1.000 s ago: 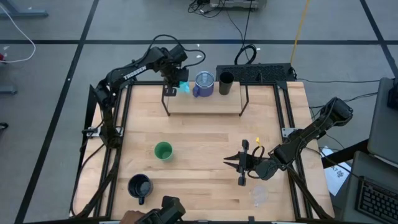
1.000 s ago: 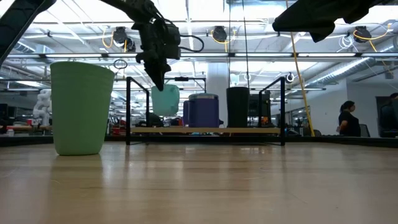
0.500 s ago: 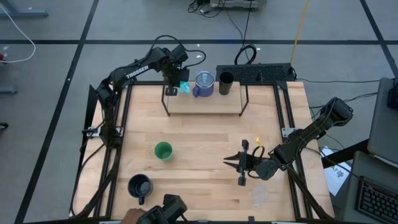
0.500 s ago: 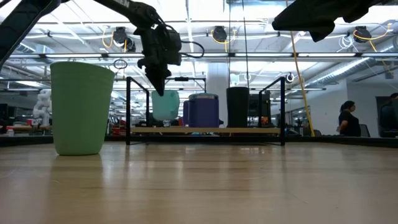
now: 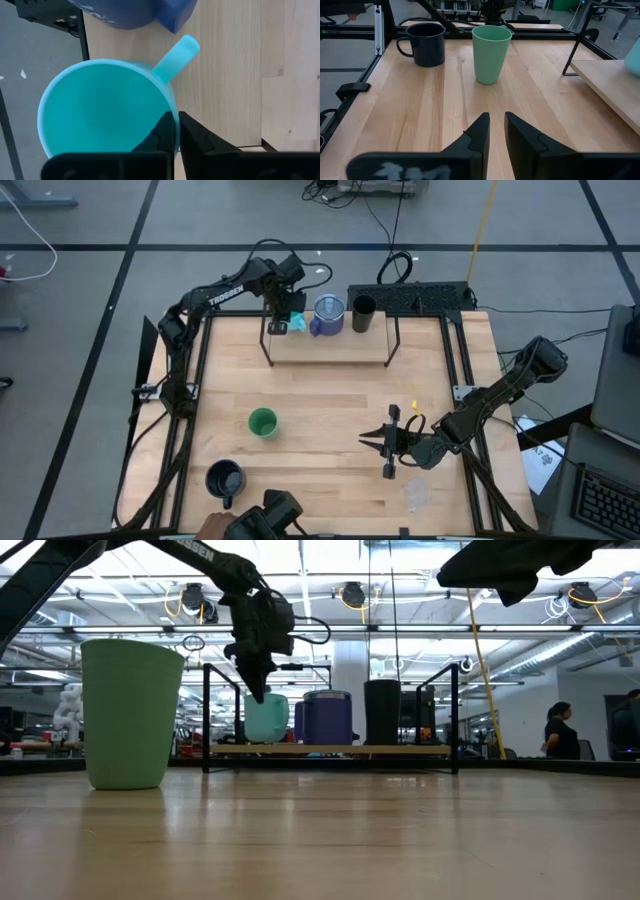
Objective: Stack small to large cups/mugs on shelf
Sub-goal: Put the light blue mug on the shelf, then put the green cup on the shelf
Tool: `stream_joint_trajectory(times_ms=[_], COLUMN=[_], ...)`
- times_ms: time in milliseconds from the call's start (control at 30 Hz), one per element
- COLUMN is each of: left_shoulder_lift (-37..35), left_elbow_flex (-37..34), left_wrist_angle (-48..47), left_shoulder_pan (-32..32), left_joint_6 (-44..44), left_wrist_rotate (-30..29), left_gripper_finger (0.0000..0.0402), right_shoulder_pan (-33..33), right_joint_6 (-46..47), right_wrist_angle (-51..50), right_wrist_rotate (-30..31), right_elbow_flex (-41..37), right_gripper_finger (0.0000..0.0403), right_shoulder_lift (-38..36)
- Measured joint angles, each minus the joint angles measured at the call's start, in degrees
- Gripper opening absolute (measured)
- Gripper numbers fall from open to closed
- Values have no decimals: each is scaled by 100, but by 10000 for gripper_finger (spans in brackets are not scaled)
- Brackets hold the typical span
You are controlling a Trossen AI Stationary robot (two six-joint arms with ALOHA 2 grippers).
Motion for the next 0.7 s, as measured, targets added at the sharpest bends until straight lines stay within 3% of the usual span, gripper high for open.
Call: stream_joint_trajectory(times_ms=[133,467,700], left_shoulder_lift=[0,0,0], left_elbow_flex=[0,0,0], left_wrist_angle=[33,138,116], left_shoulder_pan=[13,10,4], left_joint_6=[15,-48,-71], left_wrist_rotate=[3,-51,-60], left_gripper_finger=[17,76,82], right_shoulder_pan=[0,0,0], right_joint_6=[-14,-14,-14], right_wrist_angle=[0,0,0], right_wrist_rotate=[0,0,0], right_elbow_flex=[1,2,0], right_gripper_finger=[47,47,47], right_shoulder_lift=[0,0,0])
